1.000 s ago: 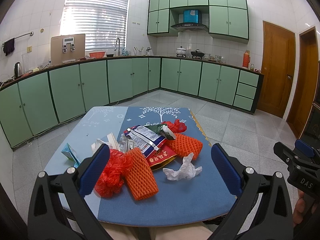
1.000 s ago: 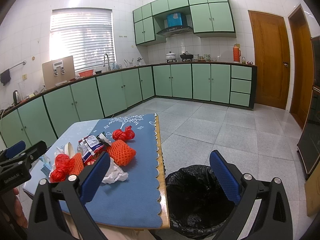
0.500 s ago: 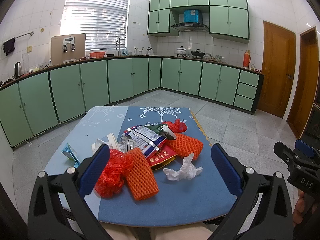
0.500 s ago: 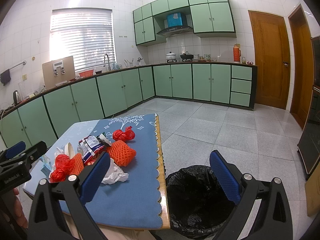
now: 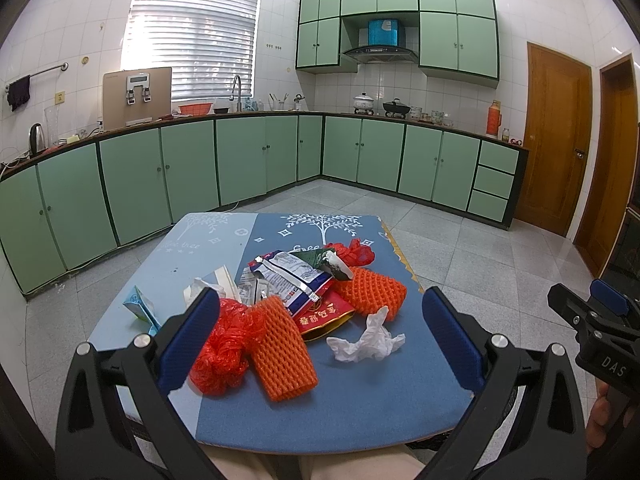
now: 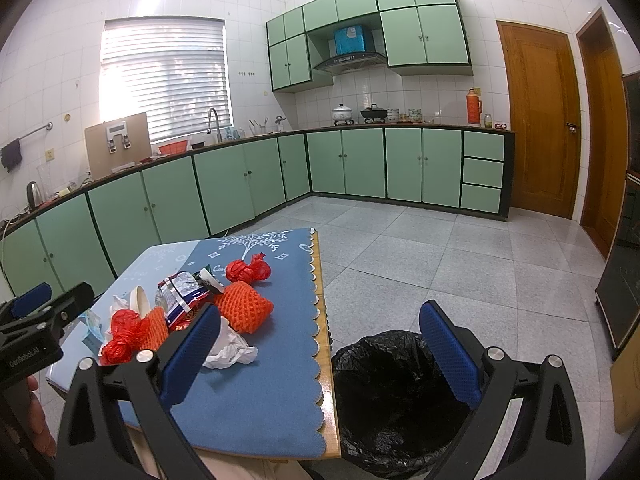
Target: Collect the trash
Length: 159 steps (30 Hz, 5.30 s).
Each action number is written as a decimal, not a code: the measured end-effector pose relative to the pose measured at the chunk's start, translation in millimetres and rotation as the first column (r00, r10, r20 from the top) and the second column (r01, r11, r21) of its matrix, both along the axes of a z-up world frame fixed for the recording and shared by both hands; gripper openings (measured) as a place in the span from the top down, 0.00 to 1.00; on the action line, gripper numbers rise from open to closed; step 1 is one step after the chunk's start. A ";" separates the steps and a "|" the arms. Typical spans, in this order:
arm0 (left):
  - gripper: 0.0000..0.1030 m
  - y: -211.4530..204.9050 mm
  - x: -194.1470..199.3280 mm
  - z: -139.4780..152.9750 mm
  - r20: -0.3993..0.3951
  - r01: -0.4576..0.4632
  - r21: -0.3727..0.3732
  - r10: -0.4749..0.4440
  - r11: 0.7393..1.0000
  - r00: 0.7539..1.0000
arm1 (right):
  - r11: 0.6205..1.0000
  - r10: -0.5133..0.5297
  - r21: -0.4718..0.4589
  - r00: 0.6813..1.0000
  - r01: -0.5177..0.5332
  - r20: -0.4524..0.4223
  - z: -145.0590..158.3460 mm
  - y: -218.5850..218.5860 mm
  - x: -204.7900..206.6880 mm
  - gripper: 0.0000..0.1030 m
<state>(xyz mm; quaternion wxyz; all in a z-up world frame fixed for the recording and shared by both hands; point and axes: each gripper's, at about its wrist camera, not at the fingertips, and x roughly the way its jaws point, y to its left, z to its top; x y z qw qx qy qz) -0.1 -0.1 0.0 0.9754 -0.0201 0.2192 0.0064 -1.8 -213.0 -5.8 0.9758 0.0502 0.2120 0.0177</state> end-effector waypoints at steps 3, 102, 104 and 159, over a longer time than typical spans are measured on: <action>0.05 0.0 0.0 0.0 0.000 0.000 0.000 0.000 1.000 1.000 | 1.000 0.000 0.000 1.000 0.000 0.001 -0.1 0.0 0.0 0.06; 0.87 -17.3 87.5 -49.7 0.039 0.163 -0.125 -0.159 0.979 0.986 | 0.938 0.306 0.188 0.950 -0.291 -0.056 -55.1 25.3 160.9 0.86; 0.87 -31.3 89.3 -49.8 0.041 0.196 -0.126 -0.193 0.972 0.980 | 0.951 0.267 0.176 0.963 -0.256 -0.042 -49.5 8.8 152.7 0.86; 0.35 38.3 67.0 -89.9 -0.052 -0.023 -0.014 0.022 1.000 0.998 | 0.936 0.346 0.110 0.931 -0.334 -0.117 -98.3 81.3 106.1 0.25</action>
